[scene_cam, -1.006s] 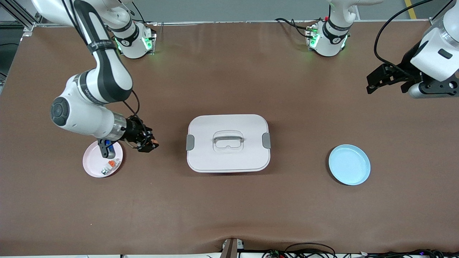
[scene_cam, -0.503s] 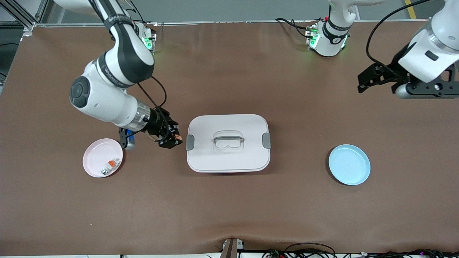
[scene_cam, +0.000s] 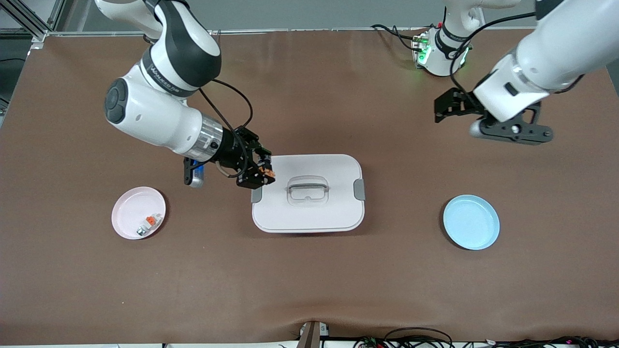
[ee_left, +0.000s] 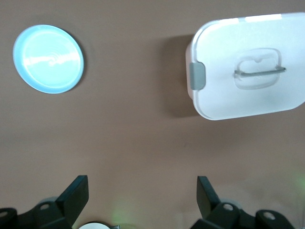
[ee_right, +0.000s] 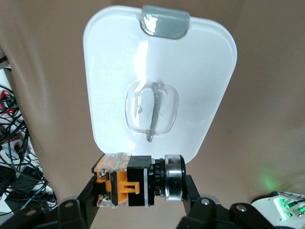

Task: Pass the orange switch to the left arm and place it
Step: 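Lift the switch over the white box with the right gripper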

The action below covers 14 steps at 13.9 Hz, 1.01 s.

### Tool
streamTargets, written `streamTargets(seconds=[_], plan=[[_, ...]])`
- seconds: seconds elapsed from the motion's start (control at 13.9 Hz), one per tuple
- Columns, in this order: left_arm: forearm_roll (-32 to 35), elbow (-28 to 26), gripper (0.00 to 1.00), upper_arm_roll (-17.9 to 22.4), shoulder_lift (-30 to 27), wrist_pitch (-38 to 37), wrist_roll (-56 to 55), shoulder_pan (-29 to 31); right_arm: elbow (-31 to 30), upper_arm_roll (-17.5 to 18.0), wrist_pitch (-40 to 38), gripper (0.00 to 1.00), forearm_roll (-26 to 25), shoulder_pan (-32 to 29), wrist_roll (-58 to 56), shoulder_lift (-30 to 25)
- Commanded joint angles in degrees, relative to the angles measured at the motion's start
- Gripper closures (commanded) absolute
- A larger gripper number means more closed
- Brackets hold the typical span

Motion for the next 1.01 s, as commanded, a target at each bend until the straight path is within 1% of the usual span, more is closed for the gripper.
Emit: streamTargets(seconds=[0.0, 0.07, 0.14, 0.29, 0.43, 0.5, 0.57, 0.72, 0.79, 0.93], plan=[[-5.92, 0.14, 0.0, 0.06, 1.48, 1.68, -0.86, -0.16, 4.35, -0.71, 0.03, 1.0, 0.92, 2.6, 4.73, 2.74], [-10.66, -0.47, 0.0, 0.15, 1.75, 5.35, -1.99, 0.01, 5.32, -0.71, 0.03, 1.0, 0.92, 3.13, 6.31, 2.83], [-14.01, -2.65, 0.0, 0.15, 1.84, 8.52, -3.66, 0.18, 6.11, -0.71, 0.03, 1.0, 0.92, 3.66, 7.72, 2.92], [-17.28, -6.43, 0.0, 0.06, 1.4, 14.85, -4.2, 0.19, 8.39, -0.71, 0.03, 1.0, 0.92, 4.54, 10.35, 3.53], [-22.98, -11.17, 0.0, -0.2, 0.35, 22.05, -6.38, 0.27, 10.33, -0.71, 0.21, 1.0, 0.92, 5.5, 12.38, 4.58], [-24.23, -13.2, 0.0, -0.37, -0.44, 25.31, -8.49, 0.19, 11.64, -0.71, 0.56, 1.0, 0.92, 5.77, 13.61, 5.11], [-24.5, -15.22, 0.0, -1.51, -0.97, 28.56, -9.38, 0.27, 12.7, -0.71, 0.91, 1.0, 0.92, 6.12, 14.84, 5.72], [-26.86, -18.21, 0.0, -2.66, -2.11, 34.54, -9.3, 0.45, 14.55, -0.71, 2.92, 1.0, 0.92, 7.35, 17.21, 7.13], [-27.4, -18.4, 0.0, -3.01, -2.29, 36.74, -8.34, 0.28, 15.34, -0.71, 4.41, 1.0, 0.92, 7.96, 18.53, 7.92], [-27.49, -19.27, 0.0, -5.72, -2.21, 42.1, -6.32, 0.36, 17.45, -0.71, 5.3, 1.0, 0.83, 8.76, 19.94, 9.85]])
